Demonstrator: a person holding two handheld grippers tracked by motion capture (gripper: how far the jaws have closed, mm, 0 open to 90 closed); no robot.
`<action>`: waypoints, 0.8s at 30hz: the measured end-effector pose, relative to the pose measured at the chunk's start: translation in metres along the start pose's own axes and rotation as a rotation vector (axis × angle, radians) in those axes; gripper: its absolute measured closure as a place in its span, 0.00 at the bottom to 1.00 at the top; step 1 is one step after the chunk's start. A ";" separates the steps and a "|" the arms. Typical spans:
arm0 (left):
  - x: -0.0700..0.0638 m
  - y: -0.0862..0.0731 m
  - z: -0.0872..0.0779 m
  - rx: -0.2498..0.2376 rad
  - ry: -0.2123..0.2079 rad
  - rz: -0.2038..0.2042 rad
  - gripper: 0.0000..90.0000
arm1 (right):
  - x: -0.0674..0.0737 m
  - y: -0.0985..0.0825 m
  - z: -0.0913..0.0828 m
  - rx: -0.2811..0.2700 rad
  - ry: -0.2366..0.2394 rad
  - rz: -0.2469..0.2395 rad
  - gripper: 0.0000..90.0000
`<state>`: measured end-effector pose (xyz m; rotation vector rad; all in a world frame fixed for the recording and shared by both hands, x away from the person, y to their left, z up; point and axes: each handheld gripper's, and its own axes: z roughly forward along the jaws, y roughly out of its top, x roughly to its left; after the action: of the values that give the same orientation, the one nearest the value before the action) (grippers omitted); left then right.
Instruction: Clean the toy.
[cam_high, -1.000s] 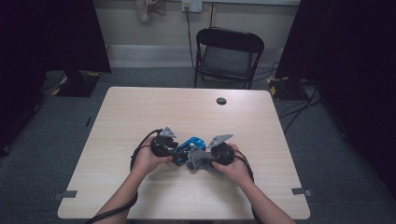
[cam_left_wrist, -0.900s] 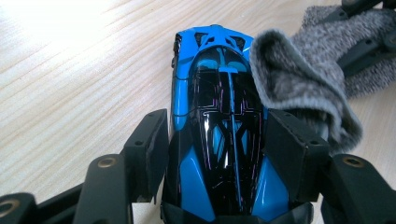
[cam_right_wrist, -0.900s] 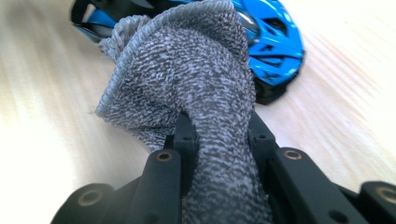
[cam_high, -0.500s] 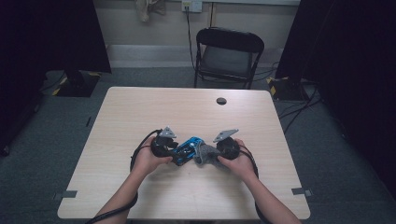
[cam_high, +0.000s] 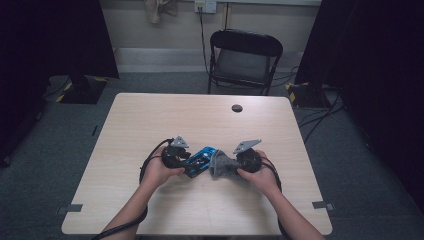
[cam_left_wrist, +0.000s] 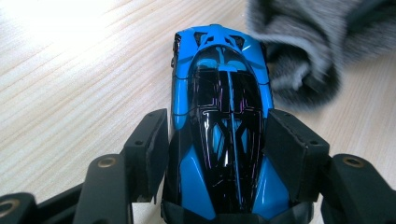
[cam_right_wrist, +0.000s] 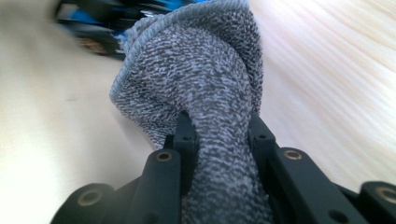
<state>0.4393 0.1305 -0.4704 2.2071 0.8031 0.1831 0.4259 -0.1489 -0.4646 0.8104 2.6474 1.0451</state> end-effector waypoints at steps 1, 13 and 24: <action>0.000 0.000 0.000 0.000 -0.001 0.000 0.45 | 0.005 0.001 -0.001 -0.006 0.022 -0.011 0.80; -0.001 -0.001 -0.001 0.000 0.005 0.000 0.45 | 0.050 0.015 0.032 0.020 0.156 -0.102 0.80; -0.001 -0.001 -0.001 0.001 0.004 0.002 0.45 | 0.025 0.012 0.029 0.023 0.093 -0.047 0.80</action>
<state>0.4379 0.1310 -0.4702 2.2089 0.8028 0.1884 0.4209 -0.1112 -0.4770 0.7175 2.7459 1.0683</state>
